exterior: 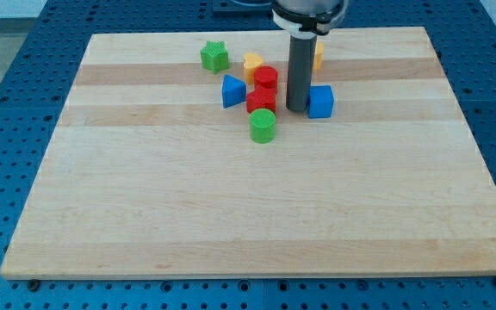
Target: Move green star left diagonally towards blue triangle
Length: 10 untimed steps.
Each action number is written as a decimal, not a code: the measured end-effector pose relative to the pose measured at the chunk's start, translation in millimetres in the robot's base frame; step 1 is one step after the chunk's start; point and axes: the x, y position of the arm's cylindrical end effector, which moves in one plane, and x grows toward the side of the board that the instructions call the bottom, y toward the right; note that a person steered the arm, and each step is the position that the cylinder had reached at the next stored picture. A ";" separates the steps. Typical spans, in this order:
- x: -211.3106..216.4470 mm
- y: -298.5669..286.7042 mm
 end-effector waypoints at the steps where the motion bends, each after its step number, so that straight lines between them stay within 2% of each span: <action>1: 0.0 0.0; 4: -119.5 -21.5; 5: -125.2 -41.0; 6: -125.2 -101.5; 8: -125.5 -130.3; 9: -83.2 -127.6; 10: -58.4 -126.0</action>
